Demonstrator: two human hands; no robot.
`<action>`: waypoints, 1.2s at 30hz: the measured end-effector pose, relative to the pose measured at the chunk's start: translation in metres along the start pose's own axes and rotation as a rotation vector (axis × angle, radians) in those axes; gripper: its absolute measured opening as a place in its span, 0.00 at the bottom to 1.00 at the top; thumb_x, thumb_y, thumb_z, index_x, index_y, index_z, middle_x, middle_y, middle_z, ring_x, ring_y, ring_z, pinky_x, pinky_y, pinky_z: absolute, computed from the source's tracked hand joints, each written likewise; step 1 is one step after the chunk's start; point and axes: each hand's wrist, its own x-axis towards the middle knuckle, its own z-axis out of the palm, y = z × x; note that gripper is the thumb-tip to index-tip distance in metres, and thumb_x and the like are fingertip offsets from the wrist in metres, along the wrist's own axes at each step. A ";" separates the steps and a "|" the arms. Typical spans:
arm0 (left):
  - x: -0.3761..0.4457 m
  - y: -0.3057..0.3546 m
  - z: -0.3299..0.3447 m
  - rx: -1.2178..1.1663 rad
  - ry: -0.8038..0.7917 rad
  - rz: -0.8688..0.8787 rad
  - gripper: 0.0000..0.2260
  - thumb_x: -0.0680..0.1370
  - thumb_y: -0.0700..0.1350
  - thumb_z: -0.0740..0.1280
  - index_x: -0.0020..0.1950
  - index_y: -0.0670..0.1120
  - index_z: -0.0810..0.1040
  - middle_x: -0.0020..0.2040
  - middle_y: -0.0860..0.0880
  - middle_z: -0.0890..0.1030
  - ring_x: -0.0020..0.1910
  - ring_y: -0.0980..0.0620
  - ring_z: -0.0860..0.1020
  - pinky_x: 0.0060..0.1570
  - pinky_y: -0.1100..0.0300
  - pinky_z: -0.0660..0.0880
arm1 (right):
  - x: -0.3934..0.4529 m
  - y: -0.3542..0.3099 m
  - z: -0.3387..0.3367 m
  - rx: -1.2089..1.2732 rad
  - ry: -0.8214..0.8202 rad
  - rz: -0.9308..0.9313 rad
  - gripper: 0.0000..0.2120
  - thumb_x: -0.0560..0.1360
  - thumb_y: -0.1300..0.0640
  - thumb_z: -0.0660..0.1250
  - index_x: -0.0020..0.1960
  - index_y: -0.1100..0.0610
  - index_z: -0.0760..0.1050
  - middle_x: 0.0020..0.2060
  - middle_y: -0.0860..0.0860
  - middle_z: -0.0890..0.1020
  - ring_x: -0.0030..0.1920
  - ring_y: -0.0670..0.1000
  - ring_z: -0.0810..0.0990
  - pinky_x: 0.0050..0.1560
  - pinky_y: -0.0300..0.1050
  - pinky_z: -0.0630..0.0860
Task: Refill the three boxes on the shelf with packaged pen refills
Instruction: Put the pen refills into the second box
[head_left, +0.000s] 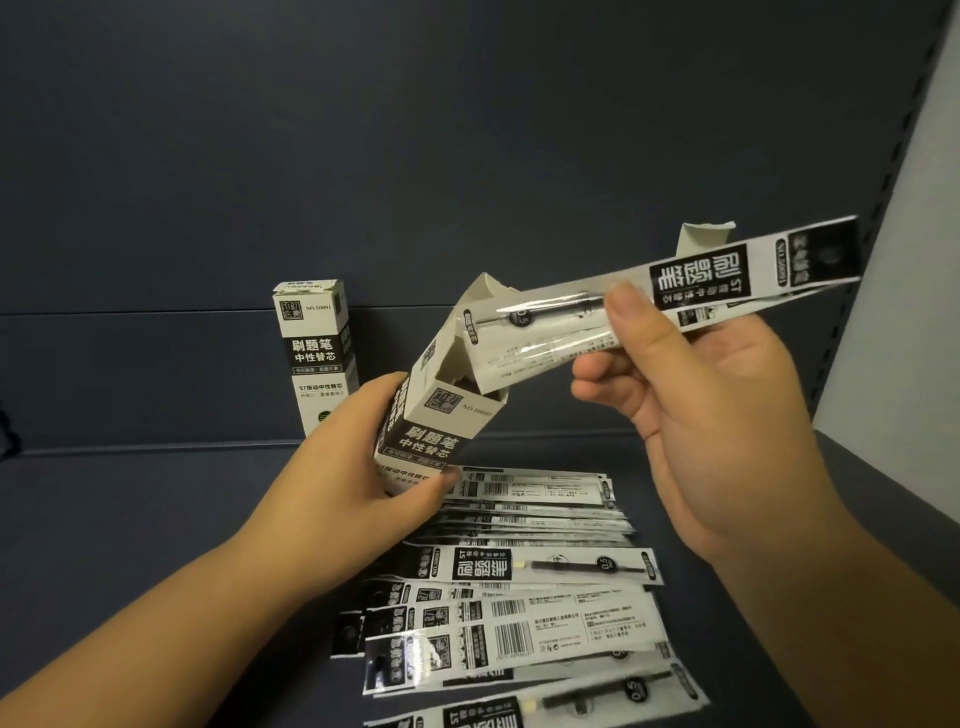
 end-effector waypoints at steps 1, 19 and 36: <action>0.000 0.000 0.000 -0.002 -0.002 0.001 0.26 0.70 0.53 0.76 0.59 0.72 0.67 0.57 0.69 0.76 0.56 0.68 0.77 0.47 0.68 0.78 | 0.000 0.001 0.001 -0.016 0.004 -0.013 0.08 0.71 0.52 0.71 0.48 0.55 0.80 0.39 0.51 0.84 0.36 0.49 0.84 0.38 0.40 0.81; -0.001 0.003 0.000 0.010 -0.011 0.032 0.26 0.70 0.55 0.75 0.58 0.76 0.66 0.57 0.70 0.75 0.56 0.68 0.77 0.48 0.67 0.79 | 0.002 0.007 -0.006 -0.263 -0.074 -0.197 0.03 0.75 0.53 0.70 0.48 0.49 0.82 0.36 0.48 0.84 0.38 0.46 0.82 0.43 0.44 0.83; -0.001 -0.003 0.002 0.067 -0.019 0.002 0.26 0.69 0.57 0.74 0.58 0.75 0.64 0.58 0.72 0.73 0.56 0.69 0.75 0.52 0.61 0.79 | 0.013 0.008 -0.021 -0.489 -0.102 -0.183 0.06 0.79 0.53 0.67 0.45 0.45 0.81 0.40 0.49 0.84 0.40 0.46 0.82 0.45 0.46 0.81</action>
